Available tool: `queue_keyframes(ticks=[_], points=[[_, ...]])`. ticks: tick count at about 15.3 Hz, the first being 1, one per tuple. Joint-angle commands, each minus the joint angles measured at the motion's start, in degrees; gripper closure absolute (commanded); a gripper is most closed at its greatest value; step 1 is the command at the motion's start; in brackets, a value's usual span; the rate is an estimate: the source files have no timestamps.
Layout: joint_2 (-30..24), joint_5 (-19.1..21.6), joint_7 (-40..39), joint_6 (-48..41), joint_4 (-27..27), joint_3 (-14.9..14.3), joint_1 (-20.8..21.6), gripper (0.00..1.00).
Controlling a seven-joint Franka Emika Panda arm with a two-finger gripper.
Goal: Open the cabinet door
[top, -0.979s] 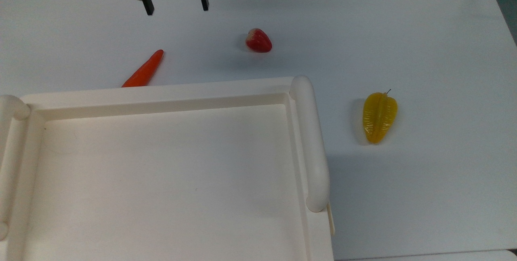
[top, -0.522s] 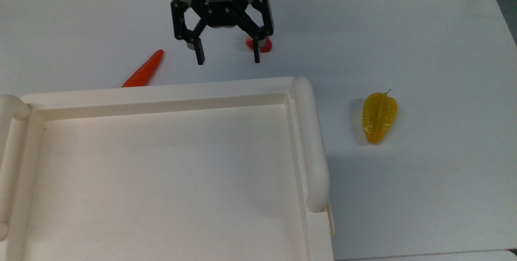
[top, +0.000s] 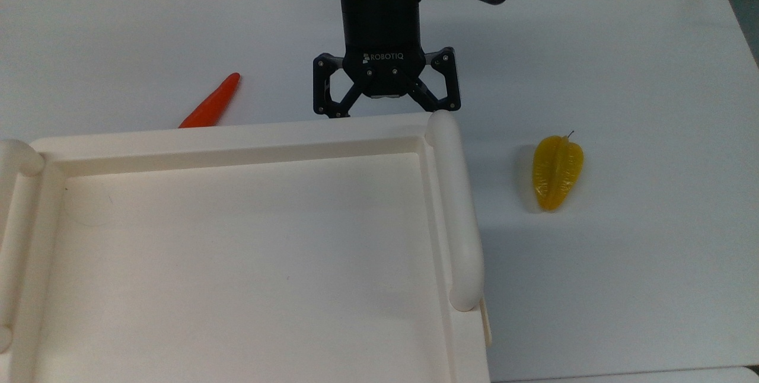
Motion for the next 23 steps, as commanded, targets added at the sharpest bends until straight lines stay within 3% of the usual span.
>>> queue_keyframes(ticks=[1,3,6,12,18,23], points=[[3.1,-1.2,1.8,3.6,2.7,-0.8,0.3,0.11],[3.7,-1.6,1.8,5.7,2.6,-0.8,0.3,0.28],[3.9,-1.5,1.9,7.8,2.3,-0.7,0.1,0.62],[3.9,-1.5,1.5,7.8,1.6,-0.7,-0.2,0.98],[3.0,-1.5,1.4,7.3,0.0,-0.8,-0.3,1.00],[-3.3,-1.5,1.2,0.2,-4.7,-0.8,0.0,1.00]])
